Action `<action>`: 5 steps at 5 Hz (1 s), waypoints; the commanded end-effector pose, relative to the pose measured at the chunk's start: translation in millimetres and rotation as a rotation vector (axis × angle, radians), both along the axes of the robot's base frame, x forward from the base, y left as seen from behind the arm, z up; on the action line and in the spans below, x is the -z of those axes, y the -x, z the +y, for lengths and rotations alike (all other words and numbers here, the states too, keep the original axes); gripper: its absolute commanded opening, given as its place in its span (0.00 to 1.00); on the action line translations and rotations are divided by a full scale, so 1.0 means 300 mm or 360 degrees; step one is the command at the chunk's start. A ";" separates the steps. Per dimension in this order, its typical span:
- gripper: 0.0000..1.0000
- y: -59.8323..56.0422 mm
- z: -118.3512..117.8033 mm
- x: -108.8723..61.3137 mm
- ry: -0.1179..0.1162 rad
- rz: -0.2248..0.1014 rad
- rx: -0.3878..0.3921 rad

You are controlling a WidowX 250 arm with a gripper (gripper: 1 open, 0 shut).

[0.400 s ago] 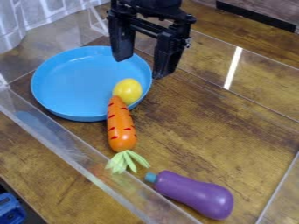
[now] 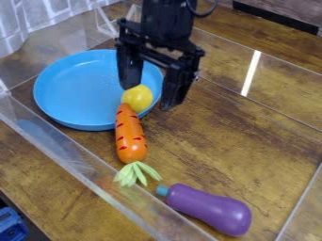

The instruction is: Move the carrot to the right side

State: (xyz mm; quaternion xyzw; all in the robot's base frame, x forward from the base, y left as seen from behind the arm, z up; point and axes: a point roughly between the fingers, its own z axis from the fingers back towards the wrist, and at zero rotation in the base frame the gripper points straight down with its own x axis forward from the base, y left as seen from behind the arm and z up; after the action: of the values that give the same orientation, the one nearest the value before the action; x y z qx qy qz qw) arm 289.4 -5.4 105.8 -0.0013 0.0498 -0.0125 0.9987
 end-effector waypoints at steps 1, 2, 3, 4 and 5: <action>1.00 -0.020 0.023 -0.015 -0.0012 -0.0060 -0.0043; 1.00 -0.003 0.037 0.001 -0.0018 -0.0054 -0.0070; 1.00 0.013 0.057 0.020 -0.0032 -0.0054 -0.0093; 1.00 0.013 0.059 0.093 -0.0032 -0.0058 -0.0117; 1.00 0.016 0.055 0.173 -0.0032 -0.0077 -0.0145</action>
State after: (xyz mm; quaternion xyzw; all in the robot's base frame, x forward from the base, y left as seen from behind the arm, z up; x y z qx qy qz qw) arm 277.3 5.9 42.8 0.0058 0.0490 0.0257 0.9985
